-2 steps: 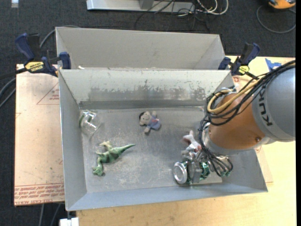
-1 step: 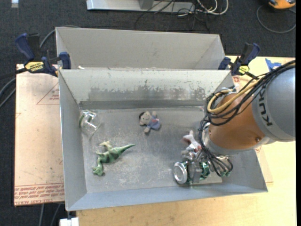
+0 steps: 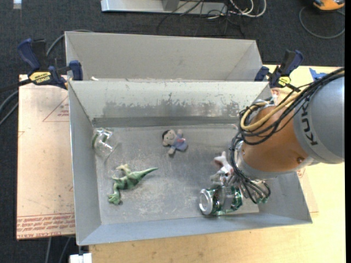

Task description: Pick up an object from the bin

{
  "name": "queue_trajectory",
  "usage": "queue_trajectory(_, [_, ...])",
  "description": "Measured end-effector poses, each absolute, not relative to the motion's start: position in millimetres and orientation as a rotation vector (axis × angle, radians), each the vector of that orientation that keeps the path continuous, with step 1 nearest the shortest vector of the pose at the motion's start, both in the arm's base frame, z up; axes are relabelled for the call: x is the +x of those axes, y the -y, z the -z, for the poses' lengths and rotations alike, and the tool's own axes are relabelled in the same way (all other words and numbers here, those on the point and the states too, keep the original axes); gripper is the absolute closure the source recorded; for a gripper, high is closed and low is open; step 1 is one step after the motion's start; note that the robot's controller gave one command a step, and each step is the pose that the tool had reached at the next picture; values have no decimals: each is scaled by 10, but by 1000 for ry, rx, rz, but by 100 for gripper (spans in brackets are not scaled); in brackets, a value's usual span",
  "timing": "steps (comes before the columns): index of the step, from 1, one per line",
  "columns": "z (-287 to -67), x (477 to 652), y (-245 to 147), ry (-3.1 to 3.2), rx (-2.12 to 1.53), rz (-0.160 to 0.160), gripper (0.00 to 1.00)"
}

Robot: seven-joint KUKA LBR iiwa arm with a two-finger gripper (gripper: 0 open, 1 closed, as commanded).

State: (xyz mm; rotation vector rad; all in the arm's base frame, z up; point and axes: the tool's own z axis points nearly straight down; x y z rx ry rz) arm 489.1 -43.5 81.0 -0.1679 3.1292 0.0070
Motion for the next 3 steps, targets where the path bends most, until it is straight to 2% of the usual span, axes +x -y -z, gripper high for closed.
queue_trajectory(1, [-1273, 4959, 575, -3127, -173, -5, 100])
queue_trajectory(2, [-845, 4928, 305, -3132, -183, -12, 100])
queue_trajectory(3, [-1834, 4928, 362, -3129, -200, -8, 100])
